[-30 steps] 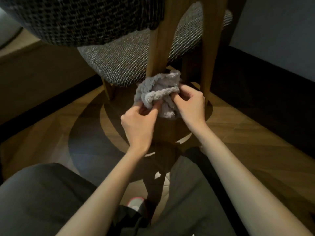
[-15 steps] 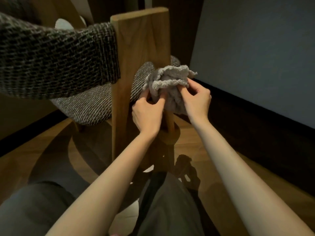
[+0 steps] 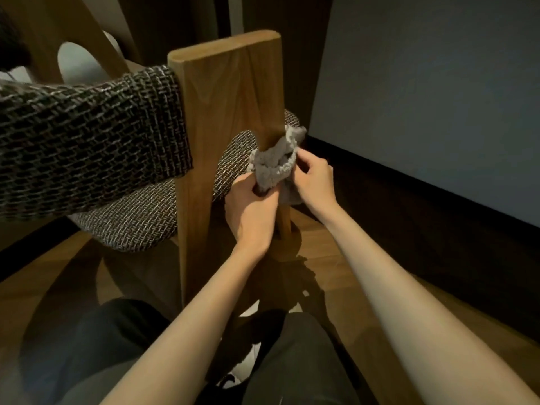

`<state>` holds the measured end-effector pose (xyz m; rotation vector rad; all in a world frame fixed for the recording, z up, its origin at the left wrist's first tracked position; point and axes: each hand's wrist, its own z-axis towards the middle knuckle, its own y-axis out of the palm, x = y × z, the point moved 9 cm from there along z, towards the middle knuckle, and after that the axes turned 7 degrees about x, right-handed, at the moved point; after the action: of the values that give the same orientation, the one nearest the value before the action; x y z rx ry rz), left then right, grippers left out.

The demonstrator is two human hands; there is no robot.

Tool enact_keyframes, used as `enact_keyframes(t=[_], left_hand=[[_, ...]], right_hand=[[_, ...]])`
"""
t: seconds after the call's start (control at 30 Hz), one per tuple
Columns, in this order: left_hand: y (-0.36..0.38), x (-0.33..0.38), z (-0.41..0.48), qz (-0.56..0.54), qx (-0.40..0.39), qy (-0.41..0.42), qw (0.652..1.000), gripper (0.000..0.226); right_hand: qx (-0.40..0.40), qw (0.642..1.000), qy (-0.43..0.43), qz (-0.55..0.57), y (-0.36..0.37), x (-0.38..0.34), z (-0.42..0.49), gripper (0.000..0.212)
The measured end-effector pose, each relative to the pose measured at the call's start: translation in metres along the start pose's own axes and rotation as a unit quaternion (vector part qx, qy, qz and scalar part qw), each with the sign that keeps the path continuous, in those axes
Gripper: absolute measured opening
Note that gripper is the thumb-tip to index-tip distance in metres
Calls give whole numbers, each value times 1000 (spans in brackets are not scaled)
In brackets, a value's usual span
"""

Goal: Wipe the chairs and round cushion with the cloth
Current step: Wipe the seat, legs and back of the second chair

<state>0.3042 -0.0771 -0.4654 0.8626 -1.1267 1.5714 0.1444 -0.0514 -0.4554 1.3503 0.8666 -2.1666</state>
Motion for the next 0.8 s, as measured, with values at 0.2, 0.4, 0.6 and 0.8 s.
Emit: enact_keyframes(t=[0.2,0.4,0.6,0.8], left_hand=[[33,-56,-9,-19,-4,-132,991,21],[60,-114,2,-30,-84,-187,978,20],[96,-162,1,42,-156,-157,974,19],[136,-230,-9,238,-217,-157,934,36]], right_hand=[[-25,999,24,-1,9,43,2,37],[-96,993,60,29,24,90,2,38],[-161,978,125,37,45,152,-6,46],[-208,960,185,-1,66,229,-14,42]])
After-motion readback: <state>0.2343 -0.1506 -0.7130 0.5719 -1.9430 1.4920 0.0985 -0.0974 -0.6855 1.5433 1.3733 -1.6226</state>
